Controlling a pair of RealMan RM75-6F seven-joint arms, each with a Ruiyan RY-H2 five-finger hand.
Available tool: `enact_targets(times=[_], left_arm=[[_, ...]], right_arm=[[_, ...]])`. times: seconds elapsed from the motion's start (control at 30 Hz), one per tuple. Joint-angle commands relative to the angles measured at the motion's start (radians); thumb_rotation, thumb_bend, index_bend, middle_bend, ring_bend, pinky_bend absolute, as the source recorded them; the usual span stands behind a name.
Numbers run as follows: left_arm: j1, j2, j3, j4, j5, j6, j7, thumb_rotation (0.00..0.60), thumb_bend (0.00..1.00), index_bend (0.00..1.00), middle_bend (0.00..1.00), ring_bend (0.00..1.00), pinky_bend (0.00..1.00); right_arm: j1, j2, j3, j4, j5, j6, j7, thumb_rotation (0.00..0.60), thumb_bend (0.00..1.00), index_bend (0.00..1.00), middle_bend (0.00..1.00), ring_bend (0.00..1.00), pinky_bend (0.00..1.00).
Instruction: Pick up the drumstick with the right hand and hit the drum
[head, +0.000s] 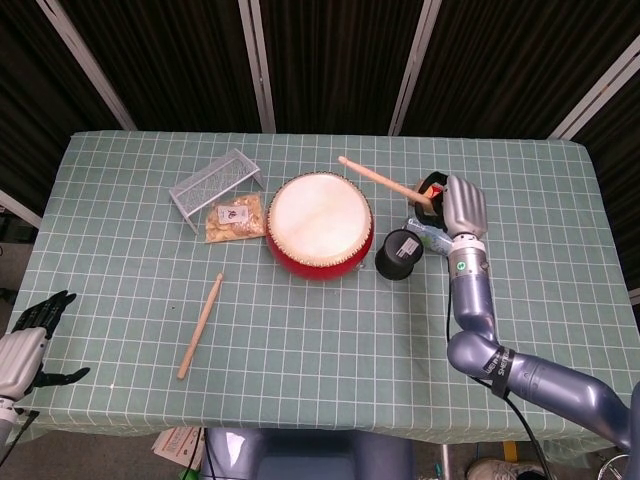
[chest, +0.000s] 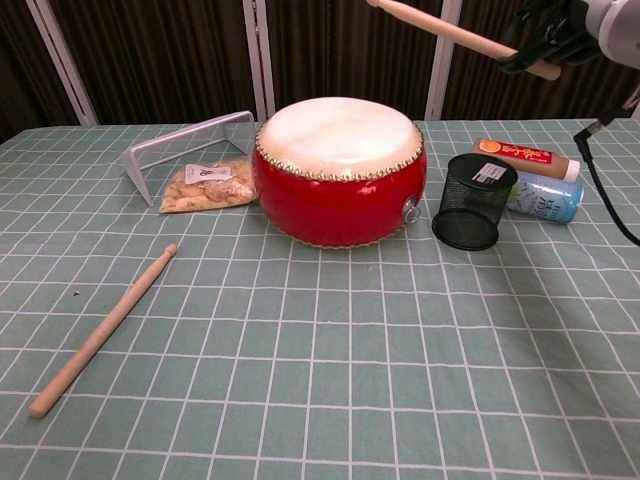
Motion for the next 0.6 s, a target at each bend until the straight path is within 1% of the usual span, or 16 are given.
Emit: enact_targets(times=[0.03, 0.1, 0.23, 0.37, 0.4, 0.43, 0.47, 0.5, 0.57, 0.6], left_arm=[[0.000, -0.001, 0.001, 0.001, 0.002, 0.002, 0.002, 0.600, 0.00, 0.00, 0.00, 0.00, 0.00], [0.001, -0.003, 0.001, 0.003, 0.003, 0.004, 0.000, 0.600, 0.00, 0.00, 0.00, 0.00, 0.00], [0.003, -0.005, 0.002, 0.007, 0.008, 0.008, -0.003, 0.600, 0.00, 0.00, 0.00, 0.00, 0.00], [0.004, -0.009, 0.003, 0.010, 0.015, 0.014, -0.004, 0.600, 0.00, 0.00, 0.00, 0.00, 0.00], [0.004, -0.010, 0.002, 0.010, 0.016, 0.016, -0.004, 0.600, 0.00, 0.00, 0.00, 0.00, 0.00], [0.004, -0.011, 0.002, 0.010, 0.016, 0.017, -0.004, 0.600, 0.00, 0.00, 0.00, 0.00, 0.00], [0.004, -0.011, 0.001, 0.010, 0.013, 0.016, -0.008, 0.600, 0.00, 0.00, 0.00, 0.00, 0.00], [0.004, -0.011, 0.001, 0.009, 0.011, 0.015, -0.011, 0.600, 0.00, 0.00, 0.00, 0.00, 0.00], [0.004, -0.008, 0.002, 0.009, 0.011, 0.013, -0.017, 0.600, 0.00, 0.00, 0.00, 0.00, 0.00], [0.005, -0.006, 0.003, 0.009, 0.012, 0.013, -0.023, 0.600, 0.00, 0.00, 0.00, 0.00, 0.00]], right_arm=[[0.008, -0.028, 0.023, 0.028, -0.016, 0.014, 0.029, 0.600, 0.55, 0.96, 1.00, 1.00, 1.00], [0.016, -0.034, 0.021, 0.039, -0.024, 0.013, 0.019, 0.600, 0.55, 0.96, 1.00, 1.00, 1.00], [0.034, -0.064, -0.018, 0.075, -0.068, 0.024, -0.026, 0.600, 0.55, 0.96, 1.00, 1.00, 1.00], [0.063, -0.155, -0.072, 0.148, -0.126, 0.062, -0.079, 0.600, 0.55, 0.96, 1.00, 1.00, 1.00], [0.077, -0.177, -0.109, 0.186, -0.171, 0.072, -0.119, 0.600, 0.55, 0.96, 1.00, 1.00, 1.00], [0.091, -0.204, -0.159, 0.236, -0.217, 0.076, -0.178, 0.600, 0.55, 0.96, 1.00, 1.00, 1.00], [0.118, -0.222, -0.259, 0.297, -0.298, 0.070, -0.312, 0.600, 0.55, 0.96, 1.00, 1.00, 1.00], [0.125, -0.235, -0.295, 0.325, -0.328, 0.076, -0.367, 0.600, 0.55, 0.96, 1.00, 1.00, 1.00], [0.127, -0.265, -0.317, 0.370, -0.369, 0.100, -0.412, 0.600, 0.55, 0.96, 1.00, 1.00, 1.00], [0.125, -0.277, -0.317, 0.384, -0.381, 0.109, -0.425, 0.600, 0.55, 0.96, 1.00, 1.00, 1.00]])
